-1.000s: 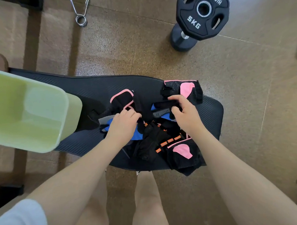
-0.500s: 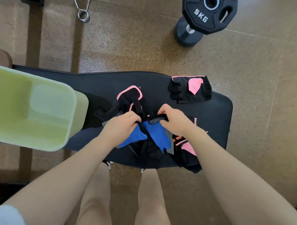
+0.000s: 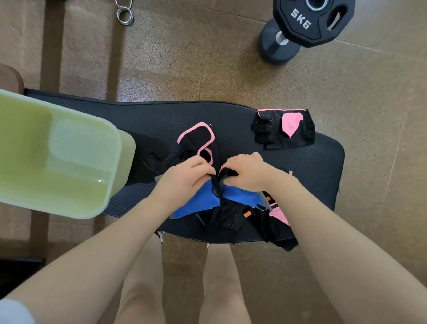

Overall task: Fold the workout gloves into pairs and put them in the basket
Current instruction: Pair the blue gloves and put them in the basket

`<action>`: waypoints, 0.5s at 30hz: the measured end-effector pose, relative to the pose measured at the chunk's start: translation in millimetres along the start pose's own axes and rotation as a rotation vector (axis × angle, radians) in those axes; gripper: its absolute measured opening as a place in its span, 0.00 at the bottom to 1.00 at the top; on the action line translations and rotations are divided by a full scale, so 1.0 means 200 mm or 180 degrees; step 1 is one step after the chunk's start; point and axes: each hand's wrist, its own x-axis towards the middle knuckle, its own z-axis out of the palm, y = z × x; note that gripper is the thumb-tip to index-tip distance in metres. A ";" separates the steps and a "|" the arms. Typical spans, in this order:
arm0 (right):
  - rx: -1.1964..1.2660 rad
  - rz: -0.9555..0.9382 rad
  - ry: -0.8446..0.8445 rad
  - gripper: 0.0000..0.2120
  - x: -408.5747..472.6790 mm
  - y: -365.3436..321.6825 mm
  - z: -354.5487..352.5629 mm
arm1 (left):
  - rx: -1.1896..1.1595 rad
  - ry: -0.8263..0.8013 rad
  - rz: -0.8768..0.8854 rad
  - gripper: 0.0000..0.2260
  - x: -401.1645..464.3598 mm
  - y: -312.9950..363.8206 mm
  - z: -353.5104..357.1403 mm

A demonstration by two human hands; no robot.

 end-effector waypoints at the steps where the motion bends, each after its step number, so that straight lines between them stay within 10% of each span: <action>1: 0.0112 0.0038 -0.0081 0.11 0.01 -0.02 0.01 | -0.0056 -0.0009 -0.0092 0.10 0.00 0.01 0.00; 15: 0.1302 0.0592 0.1034 0.11 -0.04 0.00 0.19 | 0.1193 0.0141 -0.0778 0.10 -0.06 -0.06 0.07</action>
